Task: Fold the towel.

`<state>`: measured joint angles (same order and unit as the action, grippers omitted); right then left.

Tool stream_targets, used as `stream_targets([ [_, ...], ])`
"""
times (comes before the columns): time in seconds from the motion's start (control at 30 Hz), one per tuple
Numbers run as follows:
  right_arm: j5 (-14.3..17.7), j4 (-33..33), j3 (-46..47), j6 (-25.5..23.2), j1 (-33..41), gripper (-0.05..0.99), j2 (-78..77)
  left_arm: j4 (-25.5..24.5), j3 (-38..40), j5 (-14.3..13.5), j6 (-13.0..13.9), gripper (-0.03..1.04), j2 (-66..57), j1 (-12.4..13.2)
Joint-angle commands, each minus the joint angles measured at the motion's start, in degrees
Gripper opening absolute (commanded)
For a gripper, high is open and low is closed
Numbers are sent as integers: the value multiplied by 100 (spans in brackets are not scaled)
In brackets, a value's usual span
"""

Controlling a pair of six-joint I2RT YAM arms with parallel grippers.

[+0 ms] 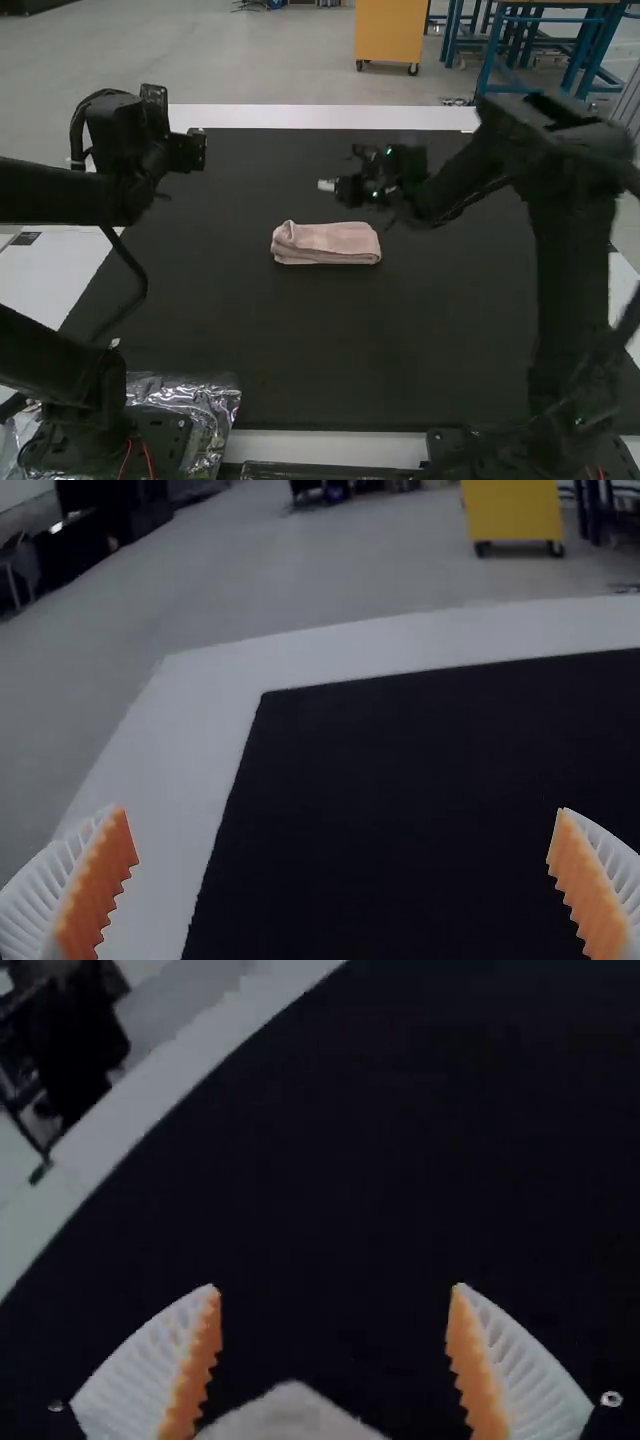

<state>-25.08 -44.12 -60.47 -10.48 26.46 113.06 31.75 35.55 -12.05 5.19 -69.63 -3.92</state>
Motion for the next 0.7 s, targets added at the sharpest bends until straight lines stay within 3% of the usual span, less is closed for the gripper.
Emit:
stream_targets([
  [0.0, 188, 281, -255, -15, -308, 81, -1444, -116, 453, 10, 254, 97, 485, -47],
  [0.03, 188, 466, -237, 55, -387, 90, -1805, -186, 532, 45, 272, 97, 608, -47],
  [0.23, 276, 1432, -44, 169, -879, 91, -3923, -494, 796, 362, 421, 97, 1505, -47],
  [0.67, 1374, 2918, 1028, 134, -1503, 91, -8458, -1303, 470, 432, 386, 97, 3711, -47],
])
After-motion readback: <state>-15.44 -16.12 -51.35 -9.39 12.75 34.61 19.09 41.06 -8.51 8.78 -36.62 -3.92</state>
